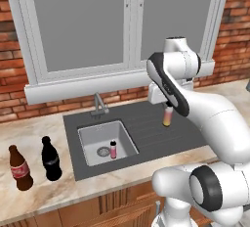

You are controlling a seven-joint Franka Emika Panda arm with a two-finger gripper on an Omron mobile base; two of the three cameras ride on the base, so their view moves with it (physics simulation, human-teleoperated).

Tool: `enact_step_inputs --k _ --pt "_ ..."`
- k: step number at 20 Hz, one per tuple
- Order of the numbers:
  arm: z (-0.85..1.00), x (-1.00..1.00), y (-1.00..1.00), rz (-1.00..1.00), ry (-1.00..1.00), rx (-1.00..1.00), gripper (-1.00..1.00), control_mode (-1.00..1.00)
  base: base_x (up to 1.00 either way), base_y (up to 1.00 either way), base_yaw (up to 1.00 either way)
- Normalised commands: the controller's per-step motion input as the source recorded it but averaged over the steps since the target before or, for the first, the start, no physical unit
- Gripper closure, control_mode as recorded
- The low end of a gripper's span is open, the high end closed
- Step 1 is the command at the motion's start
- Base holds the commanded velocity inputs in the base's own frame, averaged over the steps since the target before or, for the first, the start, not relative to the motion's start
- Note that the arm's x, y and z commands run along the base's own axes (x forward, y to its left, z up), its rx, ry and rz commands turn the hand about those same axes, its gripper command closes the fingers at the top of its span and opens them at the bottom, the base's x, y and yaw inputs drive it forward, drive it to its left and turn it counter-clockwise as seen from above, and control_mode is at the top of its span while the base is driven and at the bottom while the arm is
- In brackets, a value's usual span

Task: Place the large bottle from the dining counter next to the other large bottle outside the sink, and place the small bottle from the dining counter next to the other small bottle inside the sink.

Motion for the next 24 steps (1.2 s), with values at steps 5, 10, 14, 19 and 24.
enact_step_inputs --k 5,10,14,19,24 --pt "-0.08 0.00 0.24 0.01 -0.15 0.05 1.00 -1.00 0.00 0.00 0.00" --pt "-0.12 0.03 0.42 0.08 -0.25 0.11 1.00 -1.00 0.00 0.00 0.00" --pt "-0.20 0.14 0.46 0.00 -0.14 0.02 1.00 -1.00 0.00 0.00 0.00" --pt "-0.06 0.28 0.31 0.00 0.08 -0.02 1.00 -1.00 0.00 0.00 0.00" --pt "-0.33 0.18 0.40 0.00 0.09 -0.02 1.00 -1.00 0.00 0.00 0.00"
